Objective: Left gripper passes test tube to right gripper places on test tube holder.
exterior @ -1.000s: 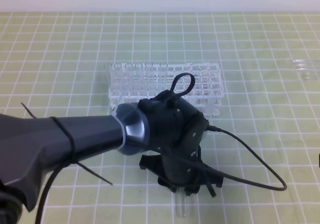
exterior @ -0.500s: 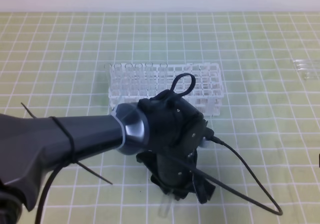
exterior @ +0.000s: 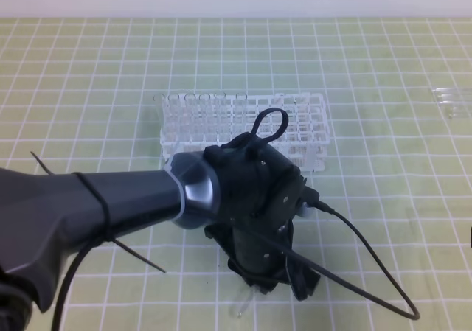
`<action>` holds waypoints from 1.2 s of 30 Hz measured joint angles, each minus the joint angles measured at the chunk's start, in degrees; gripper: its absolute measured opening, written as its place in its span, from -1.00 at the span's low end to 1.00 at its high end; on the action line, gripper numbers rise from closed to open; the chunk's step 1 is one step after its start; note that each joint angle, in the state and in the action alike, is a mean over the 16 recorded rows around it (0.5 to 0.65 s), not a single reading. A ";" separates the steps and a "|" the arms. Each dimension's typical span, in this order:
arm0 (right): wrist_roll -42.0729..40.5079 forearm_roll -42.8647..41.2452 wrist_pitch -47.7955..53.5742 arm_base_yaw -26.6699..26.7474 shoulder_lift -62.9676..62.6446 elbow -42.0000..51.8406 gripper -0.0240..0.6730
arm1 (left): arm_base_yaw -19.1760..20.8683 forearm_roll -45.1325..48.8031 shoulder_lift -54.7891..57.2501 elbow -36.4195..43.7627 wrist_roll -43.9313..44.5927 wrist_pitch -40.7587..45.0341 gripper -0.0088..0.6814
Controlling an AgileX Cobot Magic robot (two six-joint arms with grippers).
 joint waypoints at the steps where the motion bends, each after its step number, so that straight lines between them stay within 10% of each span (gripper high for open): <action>1: 0.00 0.00 0.00 0.00 0.00 0.00 -0.98 | 0.00 0.03 -0.01 0.00 0.19 0.05 -0.71; 36: -2.17 3.02 -0.29 0.00 0.00 -2.24 -0.98 | 1.95 11.41 -28.70 8.58 1.53 -14.50 -0.89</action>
